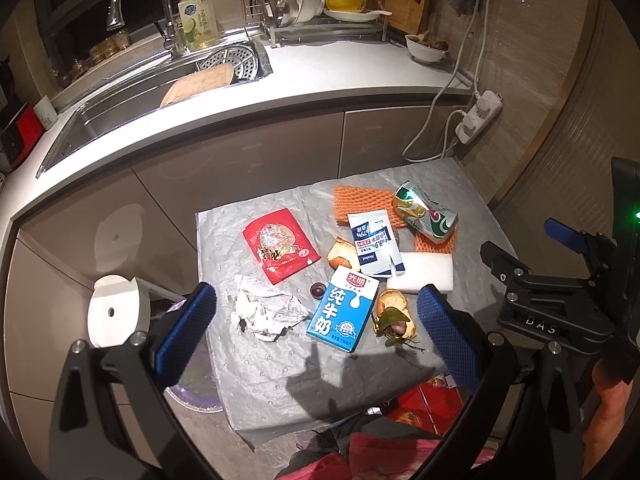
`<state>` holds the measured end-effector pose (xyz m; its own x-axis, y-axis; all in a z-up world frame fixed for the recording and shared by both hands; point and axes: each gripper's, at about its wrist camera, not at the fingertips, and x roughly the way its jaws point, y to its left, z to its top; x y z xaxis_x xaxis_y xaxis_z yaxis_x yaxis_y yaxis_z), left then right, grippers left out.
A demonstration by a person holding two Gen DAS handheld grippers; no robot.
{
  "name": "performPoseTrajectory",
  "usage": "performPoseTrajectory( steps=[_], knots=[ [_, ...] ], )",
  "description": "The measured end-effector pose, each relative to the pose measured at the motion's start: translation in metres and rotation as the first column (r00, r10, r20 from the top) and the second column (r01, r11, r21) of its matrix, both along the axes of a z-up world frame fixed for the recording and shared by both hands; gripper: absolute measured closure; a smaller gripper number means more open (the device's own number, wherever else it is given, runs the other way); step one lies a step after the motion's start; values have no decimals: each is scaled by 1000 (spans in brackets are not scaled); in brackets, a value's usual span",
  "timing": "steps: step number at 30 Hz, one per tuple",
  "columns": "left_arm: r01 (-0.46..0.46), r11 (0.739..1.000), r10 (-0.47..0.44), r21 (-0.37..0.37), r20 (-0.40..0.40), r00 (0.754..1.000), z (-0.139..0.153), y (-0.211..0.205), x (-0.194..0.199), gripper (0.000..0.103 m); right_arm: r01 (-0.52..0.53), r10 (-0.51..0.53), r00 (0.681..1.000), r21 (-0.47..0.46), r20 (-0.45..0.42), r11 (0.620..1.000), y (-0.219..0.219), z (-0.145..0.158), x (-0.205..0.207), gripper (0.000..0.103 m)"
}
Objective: Collect trash
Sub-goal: 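Grasp the red snack wrapper with the left tool while the right tool grasps the soda can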
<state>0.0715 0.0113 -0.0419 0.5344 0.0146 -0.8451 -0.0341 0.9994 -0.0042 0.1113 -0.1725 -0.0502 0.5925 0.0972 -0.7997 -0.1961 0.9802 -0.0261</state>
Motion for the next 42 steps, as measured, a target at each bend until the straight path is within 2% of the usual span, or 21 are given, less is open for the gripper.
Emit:
performPoseTrajectory(
  steps=[5, 9, 15, 19, 25, 34, 36, 39, 42],
  knots=[
    [-21, 999, 18, -48, -60, 998, -21, 14, 20, 6, -24, 24, 999, -17, -25, 1000, 3, -12, 17, 2],
    [-67, 993, 54, -95, -131, 990, -59, 39, 49, 6, -61, 58, 996, -41, -74, 997, 6, -37, 44, 2],
    [-123, 990, 105, -66, -228, 968, -119, 68, 107, 6, -118, 104, 982, -80, -159, 990, 12, -84, 93, 2],
    [-140, 987, 109, -78, -314, 943, -157, 72, 142, 6, -133, 114, 979, -105, -171, 985, 12, -99, 116, 2],
    [-189, 979, 141, -72, -428, 893, -209, 68, 183, 6, -110, 94, 973, -64, -209, 992, -2, -116, 136, 2],
    [-226, 973, 177, -34, -518, 837, -256, 64, 203, 6, -71, 60, 969, -38, -239, 997, -21, -130, 154, 2],
    [-215, 976, 174, -25, -499, 849, -257, 60, 203, 6, -66, 56, 969, -33, -240, 997, -24, -131, 157, 2],
    [-227, 973, 183, -33, -491, 852, -258, 58, 204, 7, -60, 51, 968, -30, -246, 998, -26, -134, 160, 2],
    [-242, 970, 200, -28, -479, 855, -260, 60, 201, 13, -60, 52, 966, -26, -253, 998, -26, -138, 164, 2]
  ],
)
